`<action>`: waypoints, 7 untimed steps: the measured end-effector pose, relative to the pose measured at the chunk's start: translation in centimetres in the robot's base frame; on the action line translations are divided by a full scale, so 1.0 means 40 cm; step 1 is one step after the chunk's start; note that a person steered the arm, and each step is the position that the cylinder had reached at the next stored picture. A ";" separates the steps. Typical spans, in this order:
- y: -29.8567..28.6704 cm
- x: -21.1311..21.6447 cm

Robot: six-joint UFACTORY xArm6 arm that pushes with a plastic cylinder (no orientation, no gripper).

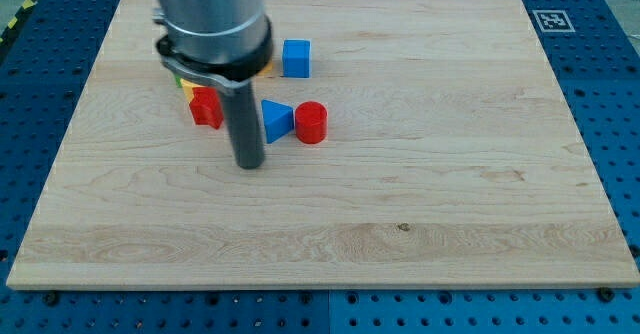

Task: Move your arm to the center

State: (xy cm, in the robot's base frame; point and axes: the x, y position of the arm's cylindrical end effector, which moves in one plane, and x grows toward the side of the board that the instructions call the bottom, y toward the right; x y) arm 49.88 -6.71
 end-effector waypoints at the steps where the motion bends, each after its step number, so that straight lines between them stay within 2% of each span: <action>1: 0.120 0.028; 3: 0.270 -0.032; 5: 0.256 -0.120; 7: 0.238 -0.120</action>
